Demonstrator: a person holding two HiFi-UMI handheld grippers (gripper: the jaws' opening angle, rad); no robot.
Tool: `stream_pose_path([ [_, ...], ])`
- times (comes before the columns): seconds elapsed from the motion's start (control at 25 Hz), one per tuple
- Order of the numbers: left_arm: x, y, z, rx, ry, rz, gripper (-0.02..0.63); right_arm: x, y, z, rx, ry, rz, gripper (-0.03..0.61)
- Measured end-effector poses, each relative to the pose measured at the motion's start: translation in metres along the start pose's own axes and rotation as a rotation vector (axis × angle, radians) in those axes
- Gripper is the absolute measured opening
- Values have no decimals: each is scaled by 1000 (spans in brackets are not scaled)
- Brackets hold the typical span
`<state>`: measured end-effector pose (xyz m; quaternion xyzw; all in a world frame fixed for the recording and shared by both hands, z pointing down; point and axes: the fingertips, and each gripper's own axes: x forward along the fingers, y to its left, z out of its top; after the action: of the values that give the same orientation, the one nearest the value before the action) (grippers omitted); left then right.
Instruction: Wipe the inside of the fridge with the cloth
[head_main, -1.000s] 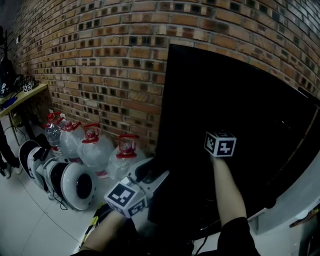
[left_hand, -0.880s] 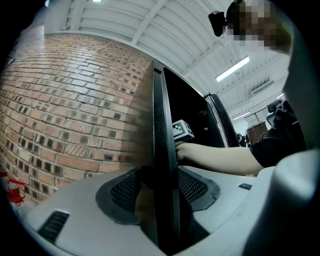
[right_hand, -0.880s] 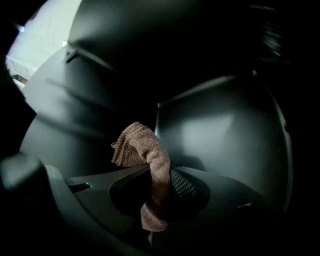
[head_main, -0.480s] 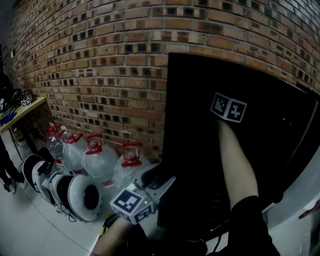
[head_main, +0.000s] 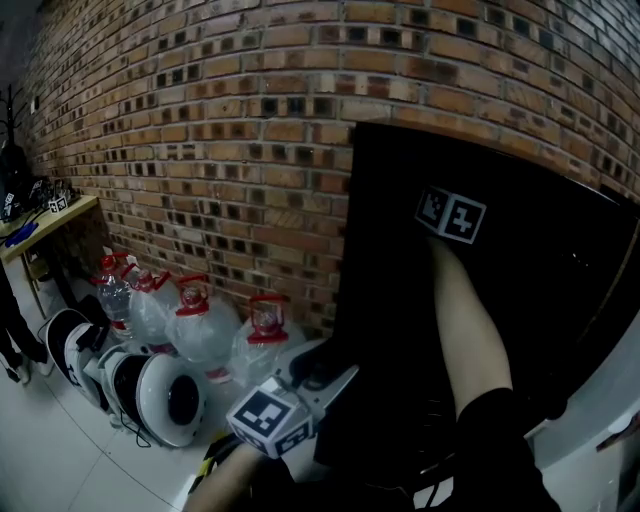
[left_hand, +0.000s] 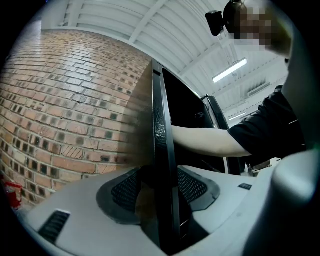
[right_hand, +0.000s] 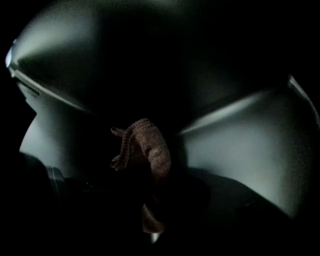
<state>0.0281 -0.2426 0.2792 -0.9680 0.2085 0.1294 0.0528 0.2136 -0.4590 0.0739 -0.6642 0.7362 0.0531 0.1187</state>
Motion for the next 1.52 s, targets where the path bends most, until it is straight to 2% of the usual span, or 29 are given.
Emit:
stream_pose_path([
  [0.24,0,2,-1,-13,-8,-1,232,-8,-16,4,-74,-3,-83,72],
  [0.8,0,2,1,-41,-21,-11,232,-75,-108,29,-100,-48,-320,72],
  [1.08,0,1,1,-49,-24,-7,232,-84,-119,32,-143,-67,-401,74],
  [1.36,0,1,2,-53,-30,-14,232,-106,-144,35,-151,-134,-605,74],
  [1.52,-1,2,2,-62,-39,-18,232,-116,-156,35,-167,-129,-670,67],
])
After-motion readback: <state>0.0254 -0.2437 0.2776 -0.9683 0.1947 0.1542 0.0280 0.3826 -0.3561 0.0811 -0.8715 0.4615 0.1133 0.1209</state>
